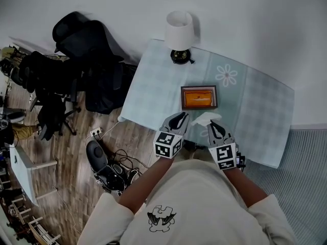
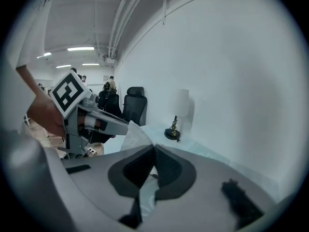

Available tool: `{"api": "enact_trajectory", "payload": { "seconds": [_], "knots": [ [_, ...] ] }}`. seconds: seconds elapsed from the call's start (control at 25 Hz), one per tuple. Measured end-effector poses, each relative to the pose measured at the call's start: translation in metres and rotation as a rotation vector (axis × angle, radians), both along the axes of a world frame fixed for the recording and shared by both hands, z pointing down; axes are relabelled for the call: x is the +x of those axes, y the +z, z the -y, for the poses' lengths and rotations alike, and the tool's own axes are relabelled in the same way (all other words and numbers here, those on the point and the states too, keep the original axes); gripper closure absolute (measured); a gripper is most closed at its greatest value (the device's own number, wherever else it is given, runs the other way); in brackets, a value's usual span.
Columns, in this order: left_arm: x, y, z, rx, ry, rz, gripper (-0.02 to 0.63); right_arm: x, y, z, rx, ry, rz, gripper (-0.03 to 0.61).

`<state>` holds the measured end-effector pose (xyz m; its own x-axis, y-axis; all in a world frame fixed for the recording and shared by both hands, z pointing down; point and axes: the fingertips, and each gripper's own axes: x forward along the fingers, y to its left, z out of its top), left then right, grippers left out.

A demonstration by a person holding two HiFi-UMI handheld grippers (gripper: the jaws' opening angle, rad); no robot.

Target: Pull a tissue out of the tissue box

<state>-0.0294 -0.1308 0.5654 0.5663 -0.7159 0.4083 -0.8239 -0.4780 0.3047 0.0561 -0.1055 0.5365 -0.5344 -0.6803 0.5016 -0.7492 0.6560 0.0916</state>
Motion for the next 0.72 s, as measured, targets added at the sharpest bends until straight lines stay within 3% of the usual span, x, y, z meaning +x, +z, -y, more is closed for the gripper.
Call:
{"api": "enact_trajectory", "payload": {
  "seconds": [0.36,0.72],
  "knots": [
    [0.007,-0.063,-0.012,0.102,-0.002,-0.044,0.555,0.013,-0.045,-0.011,-0.007,0.072,0.126,0.565],
    [0.008,-0.062,-0.032,0.083,0.015,-0.039,0.555,0.018,-0.049,-0.021,-0.040,0.104,0.178,0.565]
  ]
}}
